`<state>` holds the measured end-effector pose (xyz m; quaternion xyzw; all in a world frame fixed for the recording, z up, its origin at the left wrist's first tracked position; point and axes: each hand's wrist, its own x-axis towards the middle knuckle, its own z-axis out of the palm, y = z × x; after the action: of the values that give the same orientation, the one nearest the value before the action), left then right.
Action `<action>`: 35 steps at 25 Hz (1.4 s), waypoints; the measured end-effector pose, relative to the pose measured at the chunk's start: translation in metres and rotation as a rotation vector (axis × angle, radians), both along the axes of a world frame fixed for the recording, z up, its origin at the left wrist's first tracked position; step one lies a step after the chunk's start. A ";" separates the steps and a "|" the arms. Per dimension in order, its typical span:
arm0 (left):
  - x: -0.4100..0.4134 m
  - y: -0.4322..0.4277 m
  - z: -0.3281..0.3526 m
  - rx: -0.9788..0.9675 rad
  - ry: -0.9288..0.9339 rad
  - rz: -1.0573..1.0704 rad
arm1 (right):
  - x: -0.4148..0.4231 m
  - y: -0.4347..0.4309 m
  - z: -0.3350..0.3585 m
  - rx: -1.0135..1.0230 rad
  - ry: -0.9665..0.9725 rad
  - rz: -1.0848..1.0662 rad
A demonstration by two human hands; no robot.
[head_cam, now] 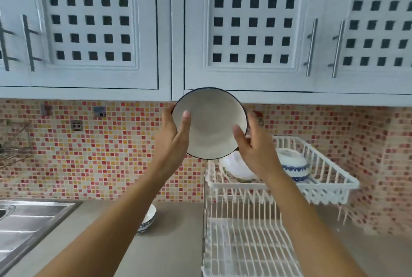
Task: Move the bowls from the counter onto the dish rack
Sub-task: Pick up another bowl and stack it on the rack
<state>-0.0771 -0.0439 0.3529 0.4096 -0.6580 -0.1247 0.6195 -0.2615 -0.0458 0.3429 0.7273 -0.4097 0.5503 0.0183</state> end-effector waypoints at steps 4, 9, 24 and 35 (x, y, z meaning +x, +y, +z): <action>-0.090 -0.015 0.021 0.044 0.090 -0.252 | -0.088 -0.001 0.029 0.176 -0.231 0.125; -0.186 -0.066 0.019 0.235 0.082 -0.435 | -0.192 -0.025 0.030 0.299 -0.327 0.119; -0.288 -0.141 -0.014 0.504 -0.391 -0.403 | -0.323 -0.120 -0.027 0.437 -0.054 0.275; -0.289 -0.167 -0.032 0.492 -0.793 -0.192 | -0.331 -0.151 -0.044 0.578 0.285 0.188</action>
<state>-0.3656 -0.2109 0.3205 0.4974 -0.8295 -0.1677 0.1907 -0.5920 -0.1973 0.2985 0.8067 -0.4733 0.3032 -0.1823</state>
